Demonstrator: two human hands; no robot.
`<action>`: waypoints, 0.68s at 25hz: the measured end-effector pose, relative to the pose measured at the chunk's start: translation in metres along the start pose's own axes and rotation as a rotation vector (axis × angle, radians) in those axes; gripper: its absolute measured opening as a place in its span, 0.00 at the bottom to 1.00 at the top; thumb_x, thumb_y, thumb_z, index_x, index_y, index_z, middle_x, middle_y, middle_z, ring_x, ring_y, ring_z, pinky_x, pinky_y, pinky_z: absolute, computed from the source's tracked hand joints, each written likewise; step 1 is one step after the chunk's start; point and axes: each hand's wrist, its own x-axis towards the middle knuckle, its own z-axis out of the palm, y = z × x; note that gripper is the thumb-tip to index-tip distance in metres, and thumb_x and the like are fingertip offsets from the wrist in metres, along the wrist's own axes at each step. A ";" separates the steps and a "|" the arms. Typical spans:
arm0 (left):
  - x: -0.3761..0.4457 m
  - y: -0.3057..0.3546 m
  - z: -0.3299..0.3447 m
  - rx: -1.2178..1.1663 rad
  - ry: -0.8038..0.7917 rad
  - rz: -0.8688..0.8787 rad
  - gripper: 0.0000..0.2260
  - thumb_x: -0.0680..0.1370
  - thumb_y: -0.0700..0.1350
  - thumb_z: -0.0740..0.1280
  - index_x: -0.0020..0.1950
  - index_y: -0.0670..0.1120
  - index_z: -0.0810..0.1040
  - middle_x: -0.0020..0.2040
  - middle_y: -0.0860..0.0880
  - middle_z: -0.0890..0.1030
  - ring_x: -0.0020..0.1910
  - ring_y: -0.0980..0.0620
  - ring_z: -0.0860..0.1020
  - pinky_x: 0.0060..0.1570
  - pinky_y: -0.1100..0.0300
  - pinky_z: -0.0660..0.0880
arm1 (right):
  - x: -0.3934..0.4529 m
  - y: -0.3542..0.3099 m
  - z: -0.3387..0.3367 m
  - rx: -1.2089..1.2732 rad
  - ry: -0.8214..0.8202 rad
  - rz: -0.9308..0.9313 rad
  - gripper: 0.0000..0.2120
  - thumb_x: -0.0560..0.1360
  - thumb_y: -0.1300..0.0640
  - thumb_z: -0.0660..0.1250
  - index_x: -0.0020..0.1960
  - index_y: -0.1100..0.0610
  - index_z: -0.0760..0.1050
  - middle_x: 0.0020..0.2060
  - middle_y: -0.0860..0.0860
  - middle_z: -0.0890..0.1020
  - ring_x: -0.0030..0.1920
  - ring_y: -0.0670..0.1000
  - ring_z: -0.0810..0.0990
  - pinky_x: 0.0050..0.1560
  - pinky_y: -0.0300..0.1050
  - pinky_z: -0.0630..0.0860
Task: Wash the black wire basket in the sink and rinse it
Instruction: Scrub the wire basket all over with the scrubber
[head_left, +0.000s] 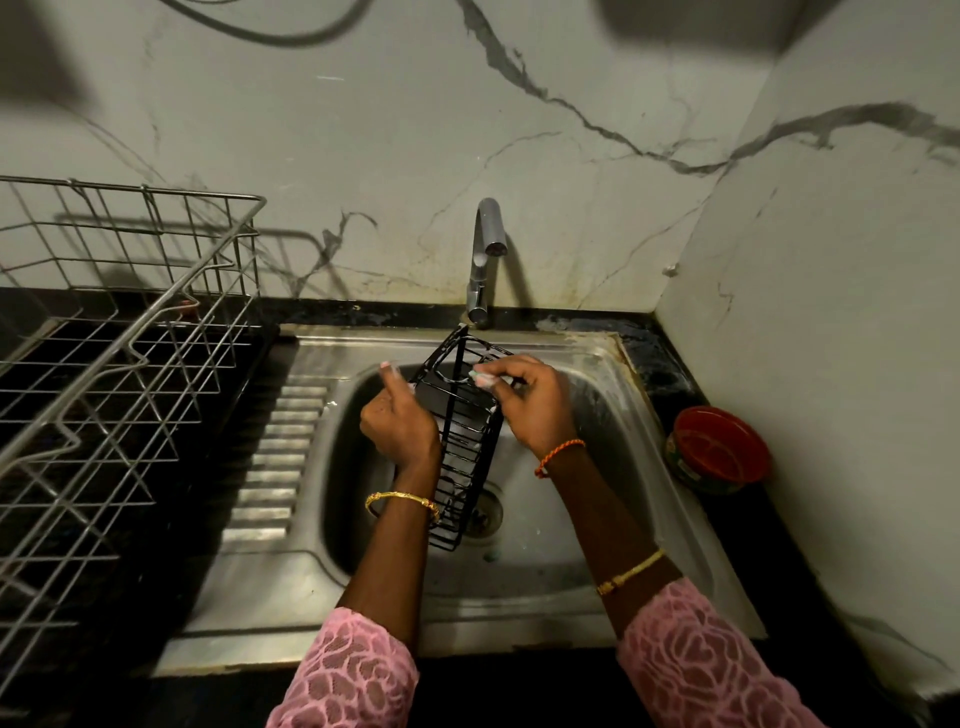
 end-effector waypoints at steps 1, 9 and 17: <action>0.002 0.000 -0.001 0.004 0.027 -0.018 0.22 0.81 0.49 0.60 0.29 0.42 0.76 0.27 0.50 0.76 0.26 0.56 0.72 0.29 0.62 0.67 | -0.007 0.004 -0.004 0.008 -0.009 0.002 0.06 0.71 0.66 0.69 0.48 0.61 0.81 0.45 0.54 0.82 0.46 0.45 0.78 0.51 0.32 0.75; 0.016 -0.001 -0.004 -0.055 0.027 -0.034 0.21 0.81 0.48 0.60 0.35 0.35 0.77 0.24 0.52 0.71 0.21 0.62 0.67 0.28 0.62 0.64 | -0.025 0.011 -0.016 0.010 0.192 0.041 0.08 0.72 0.68 0.68 0.50 0.65 0.79 0.46 0.55 0.81 0.46 0.48 0.79 0.49 0.28 0.74; 0.011 -0.003 -0.005 -0.014 -0.044 0.035 0.23 0.81 0.47 0.60 0.26 0.46 0.73 0.17 0.55 0.68 0.19 0.61 0.66 0.24 0.65 0.60 | 0.024 -0.008 0.001 -0.066 0.063 0.067 0.06 0.69 0.66 0.71 0.46 0.61 0.82 0.45 0.54 0.83 0.46 0.48 0.80 0.49 0.35 0.76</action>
